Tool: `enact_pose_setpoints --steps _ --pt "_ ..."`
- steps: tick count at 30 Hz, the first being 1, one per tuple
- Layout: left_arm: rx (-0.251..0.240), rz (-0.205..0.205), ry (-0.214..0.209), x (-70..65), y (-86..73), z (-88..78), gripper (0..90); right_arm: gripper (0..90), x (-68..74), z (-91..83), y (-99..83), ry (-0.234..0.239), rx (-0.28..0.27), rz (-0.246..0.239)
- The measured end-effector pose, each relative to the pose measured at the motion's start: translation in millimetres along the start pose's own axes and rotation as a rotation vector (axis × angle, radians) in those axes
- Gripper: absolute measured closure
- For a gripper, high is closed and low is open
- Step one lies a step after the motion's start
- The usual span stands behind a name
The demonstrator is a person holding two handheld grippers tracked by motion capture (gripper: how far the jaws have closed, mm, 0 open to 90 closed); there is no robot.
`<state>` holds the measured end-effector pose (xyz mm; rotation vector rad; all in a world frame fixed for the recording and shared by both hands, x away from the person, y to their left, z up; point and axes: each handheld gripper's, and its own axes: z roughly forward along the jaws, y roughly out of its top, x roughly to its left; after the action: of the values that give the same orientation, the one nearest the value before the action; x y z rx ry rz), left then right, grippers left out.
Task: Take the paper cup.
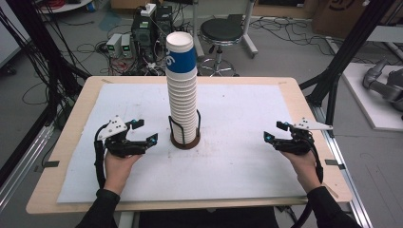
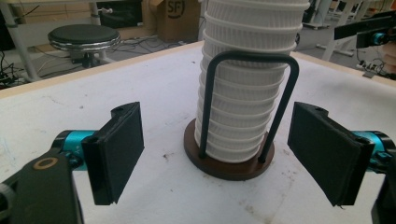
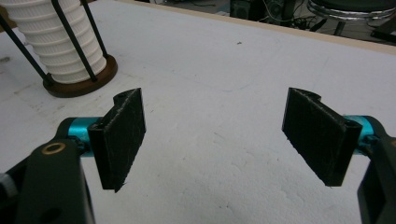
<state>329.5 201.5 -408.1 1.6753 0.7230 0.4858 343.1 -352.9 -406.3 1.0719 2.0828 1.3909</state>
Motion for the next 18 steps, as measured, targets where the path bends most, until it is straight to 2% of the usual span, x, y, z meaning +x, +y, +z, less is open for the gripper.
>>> enact_pose_setpoints --steps 3,4,5,10,15,18 --pt "0.001 0.009 0.006 -2.6 6.1 -0.6 18.4 20.5 -2.3 1.0 -0.8 0.015 -0.005 0.014" --pt "0.004 0.031 0.016 -4.9 11.6 -0.5 18.4 19.7 -2.5 1.2 -0.9 0.017 -0.004 0.012" --pt "0.004 0.031 0.016 -4.9 11.6 -0.5 18.4 18.7 -2.9 1.9 -1.2 0.020 -0.005 0.008" --pt "-0.024 0.047 0.005 -8.1 19.4 0.6 18.2 18.5 -2.1 1.3 -2.3 0.027 -0.010 0.002" --pt "-0.023 0.028 0.001 -7.6 26.2 -1.8 16.7 18.5 -0.2 0.6 -2.1 0.021 -0.020 -0.010" --pt "-0.023 0.022 -0.011 -7.0 31.7 -3.7 16.3 18.5 0.7 1.5 -2.4 0.015 -0.008 -0.006"
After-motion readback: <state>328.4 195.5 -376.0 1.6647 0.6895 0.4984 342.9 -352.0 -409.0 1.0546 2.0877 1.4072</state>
